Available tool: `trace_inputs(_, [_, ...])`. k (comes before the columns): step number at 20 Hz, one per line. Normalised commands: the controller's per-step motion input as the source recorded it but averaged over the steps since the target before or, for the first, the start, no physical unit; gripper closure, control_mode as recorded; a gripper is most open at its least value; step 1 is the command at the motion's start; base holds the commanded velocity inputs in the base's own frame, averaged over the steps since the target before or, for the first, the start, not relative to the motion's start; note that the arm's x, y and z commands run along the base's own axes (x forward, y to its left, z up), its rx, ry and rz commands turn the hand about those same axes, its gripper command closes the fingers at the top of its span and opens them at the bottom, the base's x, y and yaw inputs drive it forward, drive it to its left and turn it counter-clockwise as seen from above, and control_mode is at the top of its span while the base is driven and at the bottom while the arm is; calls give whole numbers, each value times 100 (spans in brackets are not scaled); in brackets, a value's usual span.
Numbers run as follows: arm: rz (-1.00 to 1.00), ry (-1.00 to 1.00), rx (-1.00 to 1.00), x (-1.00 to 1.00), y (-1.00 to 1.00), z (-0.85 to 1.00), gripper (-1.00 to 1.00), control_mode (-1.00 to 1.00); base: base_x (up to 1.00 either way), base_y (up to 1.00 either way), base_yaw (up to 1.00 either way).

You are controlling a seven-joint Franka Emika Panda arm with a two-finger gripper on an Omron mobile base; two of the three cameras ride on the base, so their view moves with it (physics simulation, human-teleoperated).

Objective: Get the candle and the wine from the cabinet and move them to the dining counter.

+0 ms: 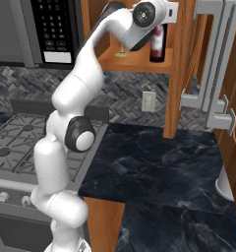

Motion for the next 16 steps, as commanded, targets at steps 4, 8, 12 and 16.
trace_inputs(4, [0,-4,0,-53,0,-3,100,-100,0,0,0])
trace_inputs(8, [0,-11,0,-66,0,-13,100,-100,0,0,0])
trace_inputs(12, [0,-12,0,-75,0,-9,100,-100,0,0,0])
trace_inputs(16, [0,-9,-2,-88,24,-8,100,-100,0,0,0])
